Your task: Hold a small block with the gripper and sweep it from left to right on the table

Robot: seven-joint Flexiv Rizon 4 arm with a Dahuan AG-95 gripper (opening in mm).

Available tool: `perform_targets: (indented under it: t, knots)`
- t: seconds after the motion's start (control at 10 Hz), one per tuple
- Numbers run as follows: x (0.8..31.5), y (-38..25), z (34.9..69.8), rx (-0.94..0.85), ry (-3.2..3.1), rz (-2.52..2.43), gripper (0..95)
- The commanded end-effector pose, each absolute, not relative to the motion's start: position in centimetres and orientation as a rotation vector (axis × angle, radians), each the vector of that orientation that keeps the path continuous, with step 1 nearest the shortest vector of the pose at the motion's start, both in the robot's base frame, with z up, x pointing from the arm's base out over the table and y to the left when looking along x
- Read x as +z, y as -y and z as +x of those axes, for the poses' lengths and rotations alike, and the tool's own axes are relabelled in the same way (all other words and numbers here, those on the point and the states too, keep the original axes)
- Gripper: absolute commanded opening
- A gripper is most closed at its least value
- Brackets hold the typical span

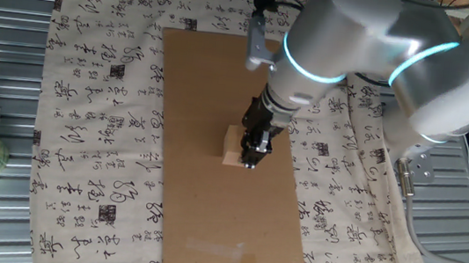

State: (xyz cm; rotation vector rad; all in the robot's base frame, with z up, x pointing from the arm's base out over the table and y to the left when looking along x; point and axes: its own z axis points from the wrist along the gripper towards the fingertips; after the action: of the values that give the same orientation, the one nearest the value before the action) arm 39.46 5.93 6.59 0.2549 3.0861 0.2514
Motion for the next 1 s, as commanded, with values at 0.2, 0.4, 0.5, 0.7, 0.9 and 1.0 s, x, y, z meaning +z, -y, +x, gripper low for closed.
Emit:
perform_targets:
  t: [0.2,0.4,0.5,0.7,0.9,1.0]
  knots:
    - [6.48,-6.06,39.47,0.663,-3.043,0.328,19.0]
    - [6.48,-6.06,39.47,0.716,-3.034,0.313,19.0]
    - [6.48,-6.06,39.47,0.759,-3.024,0.324,19.0]
    - [6.48,-6.06,39.47,0.796,-3.02,0.356,19.0]
    - [6.45,-6.07,39.41,0.381,-3.099,0.262,19.0]
    - [6.39,-6.01,39.22,-0.174,-3.108,0.077,19.0]
